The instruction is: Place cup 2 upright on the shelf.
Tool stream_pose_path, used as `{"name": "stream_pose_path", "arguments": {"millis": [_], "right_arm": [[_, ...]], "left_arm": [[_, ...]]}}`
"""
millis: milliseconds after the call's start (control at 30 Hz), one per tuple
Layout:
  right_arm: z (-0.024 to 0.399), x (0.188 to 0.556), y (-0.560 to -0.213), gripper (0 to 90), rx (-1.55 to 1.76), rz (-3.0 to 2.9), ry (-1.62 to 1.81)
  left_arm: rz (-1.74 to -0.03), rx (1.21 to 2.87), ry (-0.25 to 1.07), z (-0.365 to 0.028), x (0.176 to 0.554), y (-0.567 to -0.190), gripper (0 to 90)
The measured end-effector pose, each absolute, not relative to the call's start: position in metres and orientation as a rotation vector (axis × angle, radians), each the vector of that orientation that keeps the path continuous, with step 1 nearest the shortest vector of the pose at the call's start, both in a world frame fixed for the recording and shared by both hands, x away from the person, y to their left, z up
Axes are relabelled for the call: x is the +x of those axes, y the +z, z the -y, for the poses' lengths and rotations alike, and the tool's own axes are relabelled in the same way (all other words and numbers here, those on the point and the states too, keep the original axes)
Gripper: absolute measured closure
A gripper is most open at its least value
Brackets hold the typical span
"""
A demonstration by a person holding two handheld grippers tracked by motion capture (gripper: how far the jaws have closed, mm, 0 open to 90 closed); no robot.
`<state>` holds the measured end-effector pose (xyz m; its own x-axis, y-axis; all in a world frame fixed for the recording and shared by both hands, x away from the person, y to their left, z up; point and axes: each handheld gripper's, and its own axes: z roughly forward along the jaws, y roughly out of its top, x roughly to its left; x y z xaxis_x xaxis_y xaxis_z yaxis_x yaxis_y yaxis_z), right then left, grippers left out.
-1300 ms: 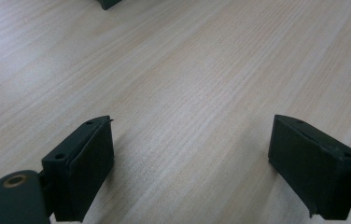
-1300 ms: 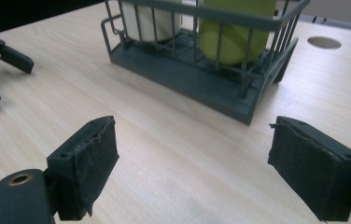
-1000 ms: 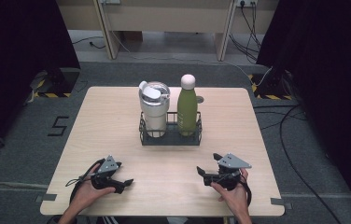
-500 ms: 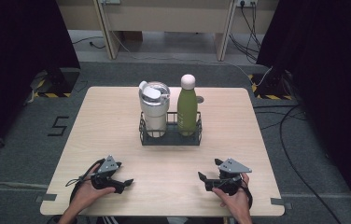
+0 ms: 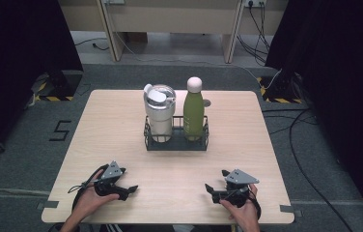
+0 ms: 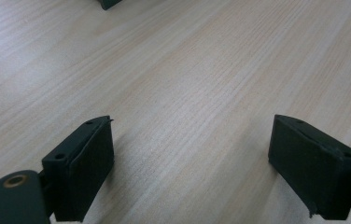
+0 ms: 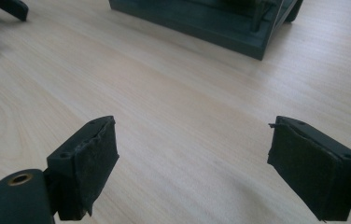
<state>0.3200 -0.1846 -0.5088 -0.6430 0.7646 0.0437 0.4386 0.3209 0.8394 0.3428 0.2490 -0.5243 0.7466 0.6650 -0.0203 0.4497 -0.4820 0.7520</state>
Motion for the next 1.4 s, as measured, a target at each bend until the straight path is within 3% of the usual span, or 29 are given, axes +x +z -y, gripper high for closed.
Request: {"name": "stream_pose_path", "arguments": {"millis": [867,1400], "right_arm": [[0.1826,0.3129,-0.517,15.4,1.12,-2.381,1.073],[0.1784,0.3122,-0.5184,10.2,1.075,-2.406,1.006]], "left_arm": [[-0.834,2.16,0.352,-0.249,0.3427,-0.5243,13.5],[-0.833,2.161,0.351,-0.2491,0.3428,-0.5243,13.5]]}}
